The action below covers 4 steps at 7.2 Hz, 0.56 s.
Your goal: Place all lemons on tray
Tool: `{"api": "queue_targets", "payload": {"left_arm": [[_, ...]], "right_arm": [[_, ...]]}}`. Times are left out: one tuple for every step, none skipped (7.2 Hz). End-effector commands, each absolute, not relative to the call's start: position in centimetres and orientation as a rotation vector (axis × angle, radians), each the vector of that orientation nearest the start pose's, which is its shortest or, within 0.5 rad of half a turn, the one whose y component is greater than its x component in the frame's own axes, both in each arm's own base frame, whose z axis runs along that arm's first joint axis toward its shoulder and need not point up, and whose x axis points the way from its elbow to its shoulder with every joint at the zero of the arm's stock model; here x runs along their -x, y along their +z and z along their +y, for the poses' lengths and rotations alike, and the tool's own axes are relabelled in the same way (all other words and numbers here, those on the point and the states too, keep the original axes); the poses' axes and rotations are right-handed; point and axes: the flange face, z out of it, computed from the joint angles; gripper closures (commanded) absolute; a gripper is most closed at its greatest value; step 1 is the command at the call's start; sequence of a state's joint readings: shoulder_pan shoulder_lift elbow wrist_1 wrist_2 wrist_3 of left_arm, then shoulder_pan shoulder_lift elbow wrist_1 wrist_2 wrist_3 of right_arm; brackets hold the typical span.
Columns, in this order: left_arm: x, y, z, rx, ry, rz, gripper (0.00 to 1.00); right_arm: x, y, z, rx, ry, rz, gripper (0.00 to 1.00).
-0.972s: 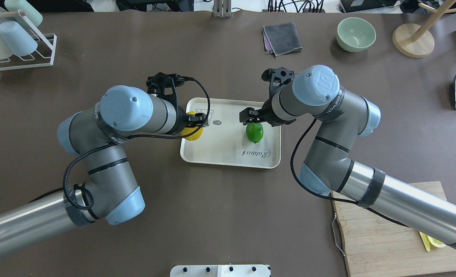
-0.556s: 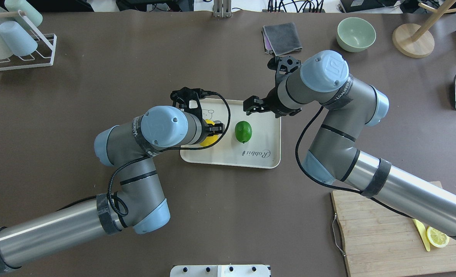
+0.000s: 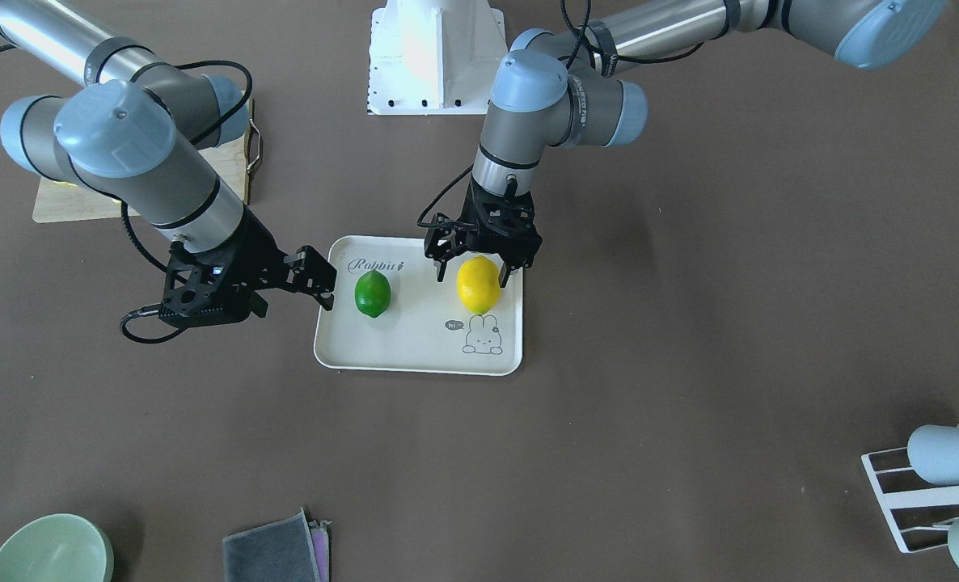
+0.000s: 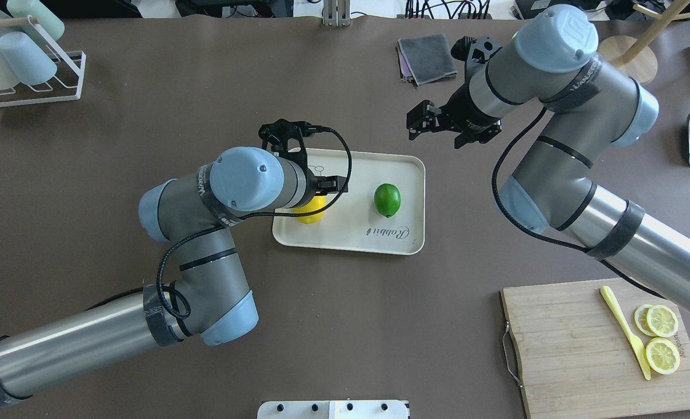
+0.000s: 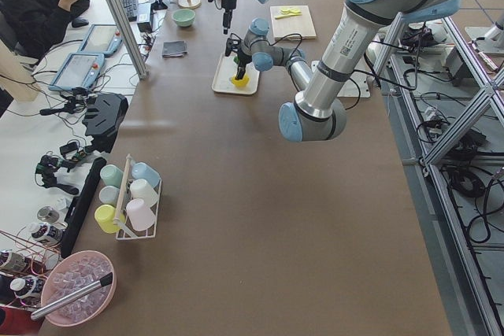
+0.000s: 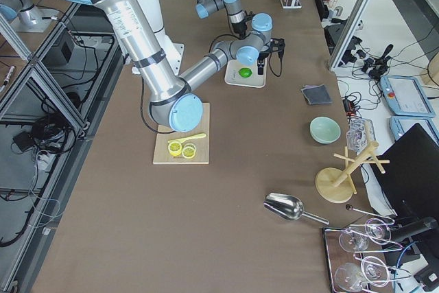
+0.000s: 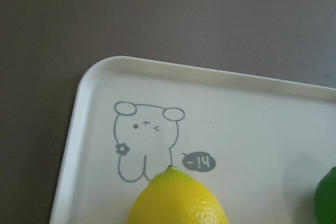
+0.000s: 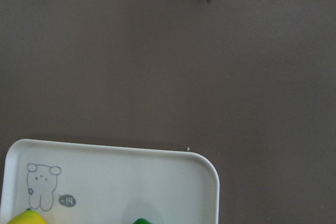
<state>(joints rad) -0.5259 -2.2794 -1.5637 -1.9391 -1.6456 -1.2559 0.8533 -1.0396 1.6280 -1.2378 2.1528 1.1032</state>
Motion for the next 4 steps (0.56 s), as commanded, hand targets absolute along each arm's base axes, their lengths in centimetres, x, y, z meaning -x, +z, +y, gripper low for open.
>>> {"api": "queue_targets", "payload": {"left_arm": [[-44.1,17.1,-51.3,-0.396,-0.123,0.951,0.02],[-37.6,18.9,-54.5,-0.409,-0.114,0.938,0.02],[-31.7,21.4,-54.9,-0.481,-0.028,0.929,0.02],[-25.5,25.7,-56.0,-0.517,-0.033,0.856,0.02]], "right_arm": [[29.0,33.8,-56.3,-0.267,-0.119,-0.962,0.0],[23.7,36.8,-57.1,-0.24,-0.098,-0.974,0.0],[17.9,39.0,-57.5,-0.213,-0.075,-1.02,0.0],[13.5,42.6,-56.6,-0.201,-0.025,-1.011,0.0]]}}
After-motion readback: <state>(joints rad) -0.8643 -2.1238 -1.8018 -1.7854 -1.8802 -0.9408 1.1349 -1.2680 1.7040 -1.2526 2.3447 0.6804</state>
